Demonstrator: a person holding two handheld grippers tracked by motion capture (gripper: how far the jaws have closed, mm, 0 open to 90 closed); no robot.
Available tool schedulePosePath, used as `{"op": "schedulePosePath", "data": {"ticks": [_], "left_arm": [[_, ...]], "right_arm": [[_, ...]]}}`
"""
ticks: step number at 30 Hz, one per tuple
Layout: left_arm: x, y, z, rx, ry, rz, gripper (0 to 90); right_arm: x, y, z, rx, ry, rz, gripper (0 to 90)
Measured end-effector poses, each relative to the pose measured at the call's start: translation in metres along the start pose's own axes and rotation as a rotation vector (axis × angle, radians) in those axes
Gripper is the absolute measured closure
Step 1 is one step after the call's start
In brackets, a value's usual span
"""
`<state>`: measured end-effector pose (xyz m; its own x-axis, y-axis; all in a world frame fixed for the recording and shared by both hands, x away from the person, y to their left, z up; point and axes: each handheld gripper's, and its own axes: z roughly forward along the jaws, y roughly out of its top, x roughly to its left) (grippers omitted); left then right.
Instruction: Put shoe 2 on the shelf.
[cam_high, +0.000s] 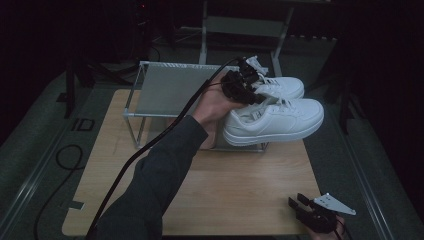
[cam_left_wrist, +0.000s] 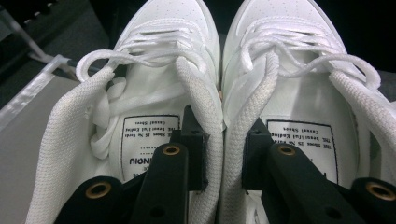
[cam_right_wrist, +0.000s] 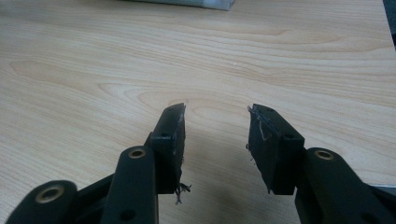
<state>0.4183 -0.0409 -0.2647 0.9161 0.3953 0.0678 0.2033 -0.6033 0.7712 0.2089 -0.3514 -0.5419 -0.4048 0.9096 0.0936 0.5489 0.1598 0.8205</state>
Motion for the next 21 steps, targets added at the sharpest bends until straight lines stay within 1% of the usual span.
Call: {"op": "schedulePosePath", "data": {"ticks": [7,9,11,13,21], "left_arm": [[0.009,-0.002,0.0,0.006,0.025,-0.035,76.5],[0.011,-0.002,0.001,0.006,0.04,-0.052,76.5],[0.013,-0.003,0.002,0.0,0.046,-0.074,76.5],[0.015,-0.004,0.003,0.001,0.052,-0.086,76.5],[0.02,-0.005,0.007,0.022,0.088,-0.103,76.4]], "right_arm": [[0.001,0.0,0.001,0.0,0.002,-0.002,55.4],[0.001,0.0,0.001,0.001,0.003,-0.002,55.3],[0.001,0.0,0.001,-0.001,0.004,-0.001,55.4],[0.001,0.0,0.001,-0.002,0.003,0.001,55.4],[0.001,0.0,0.001,-0.002,0.004,0.0,55.4]]}}
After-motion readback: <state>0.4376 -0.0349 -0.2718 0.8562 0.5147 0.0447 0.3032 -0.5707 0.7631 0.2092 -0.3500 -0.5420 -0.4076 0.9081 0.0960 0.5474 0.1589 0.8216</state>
